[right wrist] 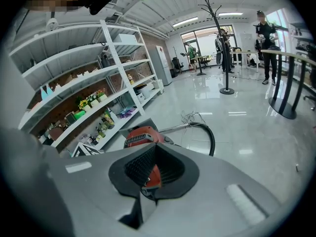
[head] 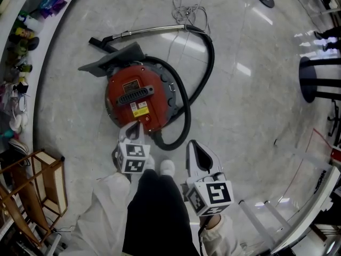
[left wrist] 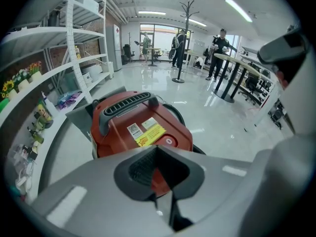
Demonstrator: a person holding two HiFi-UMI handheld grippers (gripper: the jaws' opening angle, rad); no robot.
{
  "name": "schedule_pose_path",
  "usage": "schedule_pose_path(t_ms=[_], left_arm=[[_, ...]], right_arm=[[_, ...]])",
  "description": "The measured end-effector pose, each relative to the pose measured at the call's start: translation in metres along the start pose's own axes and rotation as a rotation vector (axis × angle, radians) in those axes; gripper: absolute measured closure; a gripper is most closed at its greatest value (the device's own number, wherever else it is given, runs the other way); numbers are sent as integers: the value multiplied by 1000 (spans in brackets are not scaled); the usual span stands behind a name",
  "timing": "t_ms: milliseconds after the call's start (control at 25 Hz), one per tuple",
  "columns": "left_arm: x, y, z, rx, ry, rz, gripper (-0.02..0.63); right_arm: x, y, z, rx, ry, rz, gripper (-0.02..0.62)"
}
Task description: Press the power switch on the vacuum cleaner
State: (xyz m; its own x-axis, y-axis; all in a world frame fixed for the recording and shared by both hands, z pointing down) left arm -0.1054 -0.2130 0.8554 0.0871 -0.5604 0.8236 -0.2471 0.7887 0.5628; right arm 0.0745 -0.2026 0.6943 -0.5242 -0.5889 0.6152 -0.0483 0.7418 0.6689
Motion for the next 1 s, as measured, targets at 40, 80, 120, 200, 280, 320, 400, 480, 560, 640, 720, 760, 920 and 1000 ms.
schedule_pose_path(t_ms=[40,80,120,200,280,320,400,480,560,640,720,760,920,1000], left_arm=[[0,2,-1,3,2,4,604],[1,3,-1,6,4,9,604],[1,4,-1,9,5,12,604],[1,5,0,12,5,14,604],[2,7,1,7,6,14,604],[2,7,1,5,7,12,604],[2,5,1,8,6,7,604],[1,5,1,9,6,8,604],[3,8,1,6,7,15,604],[5,10,2,9,7,33,606],[5,10,2,36,1,35,604],[4,10,1,59,-6,30,604],[4,10,1,62,-19,15,605],[5,11,1,41,-13,23,605]], right_arm=[[0,1,0,1,2,1,595],[0,1,0,1,4,2,595],[0,2,0,0,4,4,595],[1,3,2,0,-1,7,595],[1,4,4,-2,-3,9,594],[2,4,5,-2,-3,10,595],[2,4,4,-1,0,11,595],[2,4,4,1,2,11,595],[3,3,3,3,2,9,595],[3,3,4,3,0,9,595],[4,3,4,3,1,11,595],[4,4,4,4,2,10,595],[3,5,1,10,7,6,595],[2,6,0,11,8,6,595]])
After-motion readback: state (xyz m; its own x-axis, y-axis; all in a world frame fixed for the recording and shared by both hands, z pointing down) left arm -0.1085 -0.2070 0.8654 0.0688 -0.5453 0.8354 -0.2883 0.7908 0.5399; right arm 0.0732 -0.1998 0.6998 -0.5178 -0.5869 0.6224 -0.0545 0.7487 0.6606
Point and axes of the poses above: the fingertips, and each gripper's own axes: x forward along the fingers, z to its left, y out of its underside, the point moved 4 cm from there along -x, backward along the fingers, and after that the axes turned 8 degrees about -y, right-handed, at the moved point
